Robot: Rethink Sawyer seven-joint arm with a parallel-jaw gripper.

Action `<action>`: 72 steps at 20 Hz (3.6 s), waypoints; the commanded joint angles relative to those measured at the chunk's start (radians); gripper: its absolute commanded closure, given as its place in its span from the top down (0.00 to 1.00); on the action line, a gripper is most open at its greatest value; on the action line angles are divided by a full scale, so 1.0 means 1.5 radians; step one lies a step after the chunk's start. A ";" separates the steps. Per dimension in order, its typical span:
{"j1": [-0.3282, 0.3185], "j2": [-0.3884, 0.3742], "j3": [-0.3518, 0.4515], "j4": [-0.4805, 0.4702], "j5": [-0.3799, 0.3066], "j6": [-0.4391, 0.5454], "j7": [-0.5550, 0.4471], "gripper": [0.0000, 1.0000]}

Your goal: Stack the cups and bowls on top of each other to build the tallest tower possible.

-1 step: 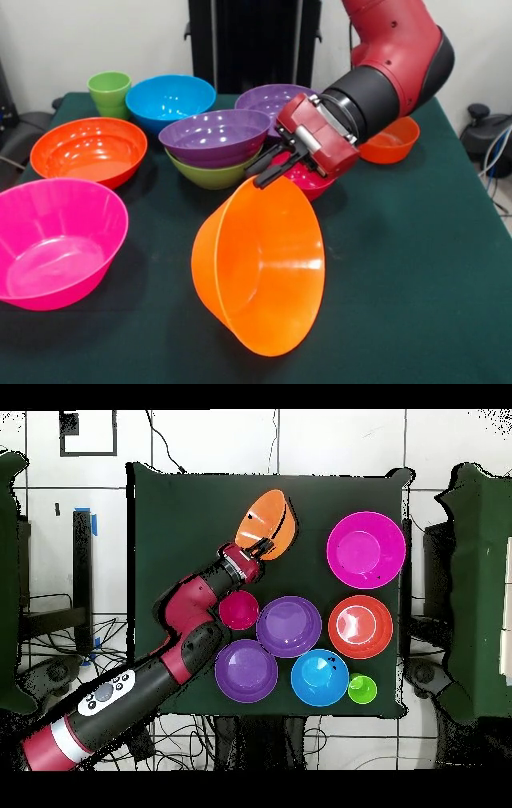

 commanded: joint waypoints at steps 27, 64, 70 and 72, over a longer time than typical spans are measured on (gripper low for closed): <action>-0.036 0.163 -0.180 -0.219 -0.035 0.366 0.421 0.00; -0.111 0.263 -0.400 -0.355 -0.035 0.510 0.628 0.00; -0.104 0.267 -0.400 -0.355 -0.031 0.525 0.661 0.00; -0.100 0.268 -0.397 -0.354 -0.029 0.527 0.669 0.00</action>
